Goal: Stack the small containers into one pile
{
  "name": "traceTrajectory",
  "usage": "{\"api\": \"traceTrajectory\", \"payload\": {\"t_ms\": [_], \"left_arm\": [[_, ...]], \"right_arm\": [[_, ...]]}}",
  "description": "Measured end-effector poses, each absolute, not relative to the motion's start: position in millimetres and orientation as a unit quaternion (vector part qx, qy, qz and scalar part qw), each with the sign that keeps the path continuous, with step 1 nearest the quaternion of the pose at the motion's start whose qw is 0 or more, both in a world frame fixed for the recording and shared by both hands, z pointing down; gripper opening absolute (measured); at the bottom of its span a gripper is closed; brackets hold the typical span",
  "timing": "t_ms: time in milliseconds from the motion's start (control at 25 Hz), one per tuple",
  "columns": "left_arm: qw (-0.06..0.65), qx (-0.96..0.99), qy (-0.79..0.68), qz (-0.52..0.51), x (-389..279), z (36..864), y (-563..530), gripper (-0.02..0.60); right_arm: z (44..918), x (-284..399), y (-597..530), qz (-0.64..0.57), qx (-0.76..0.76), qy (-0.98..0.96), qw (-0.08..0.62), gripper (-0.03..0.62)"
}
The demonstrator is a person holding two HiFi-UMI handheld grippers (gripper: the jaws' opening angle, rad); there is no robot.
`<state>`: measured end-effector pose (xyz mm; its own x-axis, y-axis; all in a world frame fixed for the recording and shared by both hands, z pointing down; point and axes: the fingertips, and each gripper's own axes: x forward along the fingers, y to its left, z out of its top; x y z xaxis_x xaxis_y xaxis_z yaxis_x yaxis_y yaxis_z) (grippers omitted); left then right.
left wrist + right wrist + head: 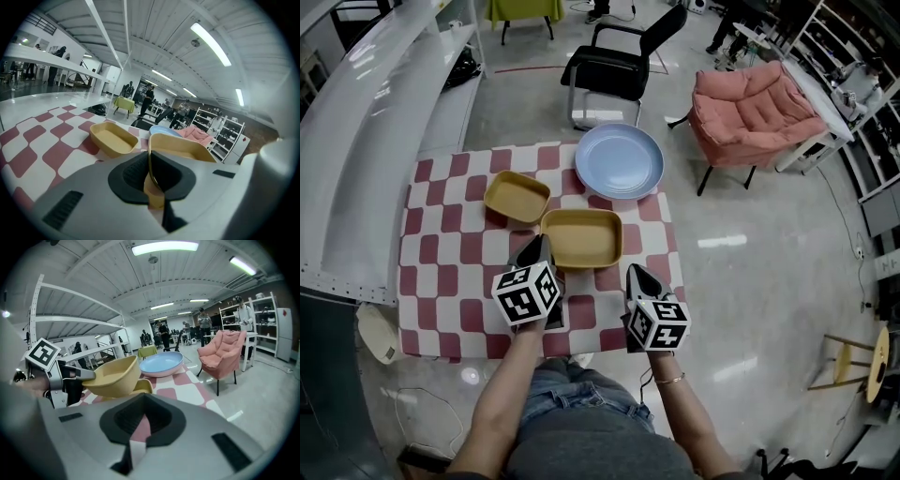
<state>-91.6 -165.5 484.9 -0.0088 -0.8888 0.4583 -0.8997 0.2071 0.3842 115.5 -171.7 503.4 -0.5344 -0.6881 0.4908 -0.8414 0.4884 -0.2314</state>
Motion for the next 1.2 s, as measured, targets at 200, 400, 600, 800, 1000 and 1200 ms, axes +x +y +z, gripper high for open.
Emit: {"api": "traceTrajectory", "payload": {"t_ms": [200,400,600,800,1000,1200], "left_arm": [[0.331,0.628,-0.704,0.004,-85.0,492.5,-167.7,0.028],[0.351,0.614,-0.707,-0.007,-81.0,502.6,-166.2,0.028],[0.337,0.605,-0.722,-0.005,-79.1,501.0,-162.1,0.028],[0.326,0.575,-0.75,-0.003,-79.4,502.9,-156.5,0.028],[0.327,0.529,-0.783,-0.019,-72.9,503.2,-150.8,0.028],[0.325,0.504,-0.8,-0.027,-63.5,505.1,-147.8,0.028]], "right_arm": [[504.6,121.1,-171.6,0.226,0.468,-0.836,0.175,0.009],[511.2,124.8,-169.7,0.227,0.47,-0.833,0.185,0.009],[510.6,124.8,-174.1,0.217,0.453,-0.843,0.193,0.01],[510.4,124.8,-188.0,0.209,0.413,-0.864,0.196,0.009],[504.4,126.9,-203.9,0.185,0.357,-0.892,0.208,0.01],[507.9,131.2,-215.5,0.177,0.329,-0.902,0.216,0.01]]}}
